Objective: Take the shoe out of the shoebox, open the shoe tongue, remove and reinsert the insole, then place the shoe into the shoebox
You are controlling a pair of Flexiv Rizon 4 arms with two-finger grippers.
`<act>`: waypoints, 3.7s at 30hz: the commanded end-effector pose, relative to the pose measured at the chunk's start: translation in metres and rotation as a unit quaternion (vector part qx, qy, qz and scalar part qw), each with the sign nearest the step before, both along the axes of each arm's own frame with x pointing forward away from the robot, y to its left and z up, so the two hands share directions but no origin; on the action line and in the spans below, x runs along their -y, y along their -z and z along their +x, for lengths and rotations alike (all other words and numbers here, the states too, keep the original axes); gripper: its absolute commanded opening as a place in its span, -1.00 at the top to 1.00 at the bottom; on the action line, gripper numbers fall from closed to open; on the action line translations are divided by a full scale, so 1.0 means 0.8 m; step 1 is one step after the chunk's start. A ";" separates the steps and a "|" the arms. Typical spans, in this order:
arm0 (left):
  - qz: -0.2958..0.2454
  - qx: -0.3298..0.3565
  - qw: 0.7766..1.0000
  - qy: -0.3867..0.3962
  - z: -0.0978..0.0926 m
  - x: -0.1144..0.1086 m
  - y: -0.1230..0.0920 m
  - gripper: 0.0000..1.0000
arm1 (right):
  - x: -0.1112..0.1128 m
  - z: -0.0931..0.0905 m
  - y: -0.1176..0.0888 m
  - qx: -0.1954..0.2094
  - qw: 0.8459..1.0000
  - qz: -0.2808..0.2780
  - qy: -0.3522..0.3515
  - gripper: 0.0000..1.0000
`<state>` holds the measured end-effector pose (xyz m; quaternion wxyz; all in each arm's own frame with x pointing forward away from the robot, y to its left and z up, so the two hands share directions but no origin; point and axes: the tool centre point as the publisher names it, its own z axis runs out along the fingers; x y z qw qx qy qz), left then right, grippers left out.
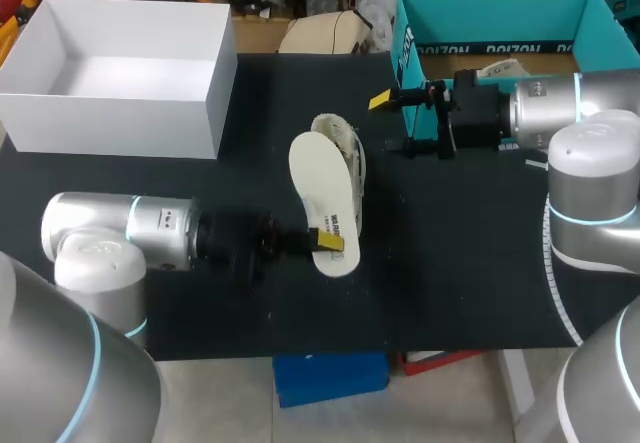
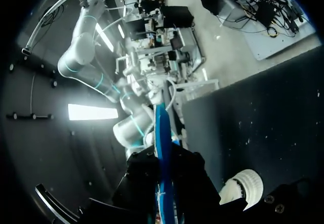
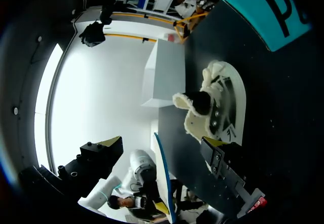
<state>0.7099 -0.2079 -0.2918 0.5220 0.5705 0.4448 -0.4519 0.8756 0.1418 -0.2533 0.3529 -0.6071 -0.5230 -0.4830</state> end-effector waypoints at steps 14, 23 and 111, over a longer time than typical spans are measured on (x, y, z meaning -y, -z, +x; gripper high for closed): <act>0.003 0.015 0.998 0.064 0.090 0.023 -0.010 1.00 | -0.002 0.000 0.001 0.001 1.000 0.000 0.002 -1.00; 0.003 0.014 0.998 0.064 0.090 0.023 -0.010 1.00 | -0.002 0.000 0.001 0.001 1.000 0.000 0.002 -1.00; 0.765 -0.024 0.639 -0.081 0.040 -0.040 -0.114 -1.00 | -0.056 -0.018 0.031 0.050 0.981 0.065 -0.177 1.00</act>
